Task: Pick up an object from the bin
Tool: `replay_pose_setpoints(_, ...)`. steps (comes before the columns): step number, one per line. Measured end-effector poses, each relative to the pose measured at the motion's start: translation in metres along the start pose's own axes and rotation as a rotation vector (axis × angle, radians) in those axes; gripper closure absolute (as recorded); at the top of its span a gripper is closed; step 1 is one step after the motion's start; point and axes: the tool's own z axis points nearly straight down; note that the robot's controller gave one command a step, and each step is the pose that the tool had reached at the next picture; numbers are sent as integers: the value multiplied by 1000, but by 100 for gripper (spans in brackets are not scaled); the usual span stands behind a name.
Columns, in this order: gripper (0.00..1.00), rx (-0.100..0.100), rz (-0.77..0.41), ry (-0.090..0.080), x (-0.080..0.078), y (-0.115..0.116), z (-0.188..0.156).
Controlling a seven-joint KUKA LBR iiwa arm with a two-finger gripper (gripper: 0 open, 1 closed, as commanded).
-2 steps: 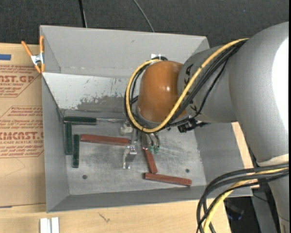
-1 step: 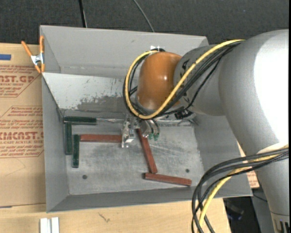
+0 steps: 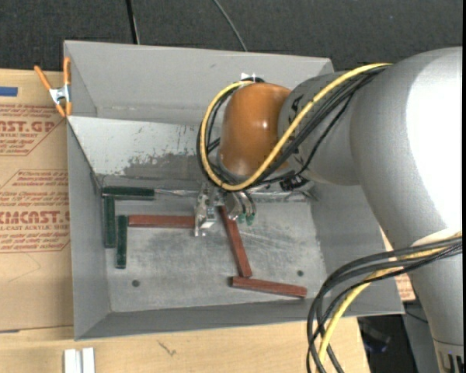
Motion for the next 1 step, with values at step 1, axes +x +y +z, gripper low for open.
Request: replay_pose_setpoints(1, 100, 4, 41, 11, 23, -5, -128)
